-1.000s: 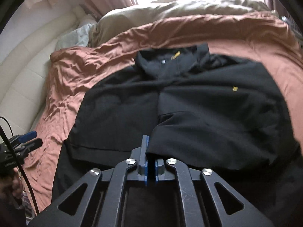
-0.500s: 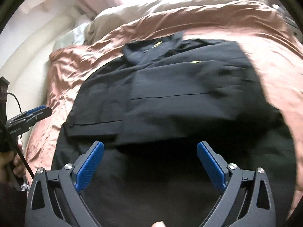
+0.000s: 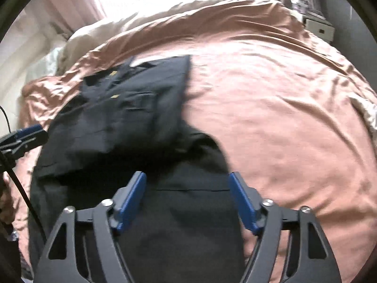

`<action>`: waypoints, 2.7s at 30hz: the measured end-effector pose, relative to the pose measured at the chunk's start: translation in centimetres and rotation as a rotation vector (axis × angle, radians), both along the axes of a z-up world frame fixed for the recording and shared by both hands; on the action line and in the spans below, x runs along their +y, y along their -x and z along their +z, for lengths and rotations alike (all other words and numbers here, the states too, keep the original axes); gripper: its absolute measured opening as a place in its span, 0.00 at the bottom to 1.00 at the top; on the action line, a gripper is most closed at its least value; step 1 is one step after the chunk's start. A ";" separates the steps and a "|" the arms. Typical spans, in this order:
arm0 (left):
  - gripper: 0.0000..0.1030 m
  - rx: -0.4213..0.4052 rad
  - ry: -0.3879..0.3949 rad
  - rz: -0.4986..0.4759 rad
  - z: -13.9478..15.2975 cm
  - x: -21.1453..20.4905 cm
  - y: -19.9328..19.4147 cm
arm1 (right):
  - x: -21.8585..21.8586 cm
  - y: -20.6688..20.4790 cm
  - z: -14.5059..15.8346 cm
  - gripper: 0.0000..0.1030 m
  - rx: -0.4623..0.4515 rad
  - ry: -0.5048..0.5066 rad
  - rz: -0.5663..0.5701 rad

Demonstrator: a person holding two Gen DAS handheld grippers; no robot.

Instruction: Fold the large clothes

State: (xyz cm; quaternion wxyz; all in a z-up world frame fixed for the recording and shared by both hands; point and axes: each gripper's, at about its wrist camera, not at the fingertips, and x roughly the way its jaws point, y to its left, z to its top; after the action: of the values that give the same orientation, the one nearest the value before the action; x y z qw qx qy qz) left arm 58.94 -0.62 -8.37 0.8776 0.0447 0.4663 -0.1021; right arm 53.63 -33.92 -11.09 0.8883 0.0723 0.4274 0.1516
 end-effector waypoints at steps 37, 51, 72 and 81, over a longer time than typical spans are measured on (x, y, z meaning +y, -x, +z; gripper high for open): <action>0.31 -0.099 -0.133 0.030 3.6 3.5 0.9 | 2.0 -2.9 -1.7 0.38 0.027 0.025 0.022; 0.66 -0.017 -0.188 0.344 2.4 19.6 6.4 | 3.3 -2.7 -1.4 0.38 0.032 0.054 0.009; 0.47 0.190 -0.036 0.488 -9.4 26.2 4.7 | 5.1 -4.9 -3.7 0.38 0.039 0.164 0.007; 0.31 0.115 -0.207 0.440 -7.2 25.7 3.7 | 5.8 -6.0 -3.8 0.38 0.040 0.180 -0.007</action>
State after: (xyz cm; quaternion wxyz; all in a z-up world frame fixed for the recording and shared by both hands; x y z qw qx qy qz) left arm 55.27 25.05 -15.53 0.8413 0.0256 0.5222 0.1372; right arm 59.63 -28.11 -14.87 0.8831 -0.0034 0.4566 0.1082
